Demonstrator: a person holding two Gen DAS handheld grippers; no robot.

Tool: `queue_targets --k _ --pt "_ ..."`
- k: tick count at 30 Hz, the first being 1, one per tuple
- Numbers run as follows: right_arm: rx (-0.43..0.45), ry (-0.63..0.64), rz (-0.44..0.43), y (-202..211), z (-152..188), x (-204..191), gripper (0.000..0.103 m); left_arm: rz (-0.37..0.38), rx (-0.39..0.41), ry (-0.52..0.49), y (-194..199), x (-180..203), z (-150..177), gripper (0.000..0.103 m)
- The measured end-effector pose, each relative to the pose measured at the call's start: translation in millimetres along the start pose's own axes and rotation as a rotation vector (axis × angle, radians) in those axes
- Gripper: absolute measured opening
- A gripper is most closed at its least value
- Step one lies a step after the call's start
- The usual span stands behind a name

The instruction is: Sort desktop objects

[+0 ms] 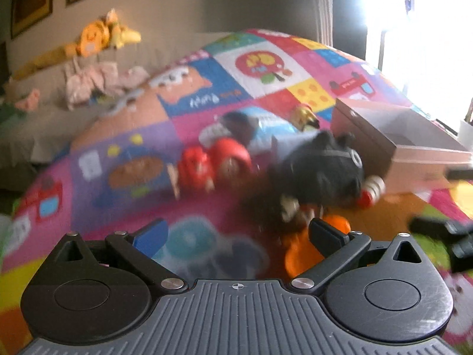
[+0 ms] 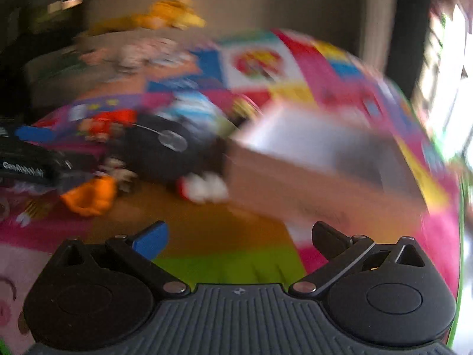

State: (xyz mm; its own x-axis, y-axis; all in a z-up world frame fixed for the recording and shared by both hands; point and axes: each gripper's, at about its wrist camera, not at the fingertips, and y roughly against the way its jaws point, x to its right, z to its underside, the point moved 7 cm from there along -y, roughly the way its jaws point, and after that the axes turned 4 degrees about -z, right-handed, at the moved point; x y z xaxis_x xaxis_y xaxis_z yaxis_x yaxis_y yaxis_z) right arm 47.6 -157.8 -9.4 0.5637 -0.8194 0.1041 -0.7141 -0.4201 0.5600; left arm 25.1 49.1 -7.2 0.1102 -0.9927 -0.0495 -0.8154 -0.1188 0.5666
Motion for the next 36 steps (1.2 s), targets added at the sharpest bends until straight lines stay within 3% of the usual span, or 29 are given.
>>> queue_targets --k 6,10,12,16,20,21,23,27,30,36 --pt "-0.006 -0.092 -0.128 -38 -38 2 0.103 0.055 -0.01 -0.005 -3 13 14 0.103" --pt "0.003 -0.141 -0.102 -63 -57 15 0.103 0.07 -0.015 -0.011 -5 18 16 0.103" --pt "0.015 -0.148 -0.118 -60 -59 14 0.103 0.077 -0.014 -0.002 -5 17 18 0.103" --pt "0.053 -0.027 -0.164 -41 -54 -15 0.103 0.08 -0.018 -0.011 -7 20 19 0.103" --pt "0.008 -0.021 -0.158 -43 -37 -22 0.102 0.082 0.013 -0.042 -1 25 19 0.103" --pt "-0.006 -0.037 -0.15 -46 -34 -19 0.098 0.081 0.015 -0.046 -1 25 19 0.103" --pt "-0.047 -0.077 -0.146 -56 -28 -11 0.08 0.082 0.015 -0.048 -1 26 19 0.103" --pt "-0.057 -0.121 -0.166 -62 -25 -3 0.068 0.083 0.015 -0.045 -1 25 19 0.103" --pt "-0.08 -0.118 -0.179 -62 -23 -5 0.045 0.075 0.022 -0.054 0 25 18 0.103" --pt "-0.077 -0.137 -0.228 -31 -12 -5 0.043 0.068 0.023 -0.106 1 34 19 0.103"
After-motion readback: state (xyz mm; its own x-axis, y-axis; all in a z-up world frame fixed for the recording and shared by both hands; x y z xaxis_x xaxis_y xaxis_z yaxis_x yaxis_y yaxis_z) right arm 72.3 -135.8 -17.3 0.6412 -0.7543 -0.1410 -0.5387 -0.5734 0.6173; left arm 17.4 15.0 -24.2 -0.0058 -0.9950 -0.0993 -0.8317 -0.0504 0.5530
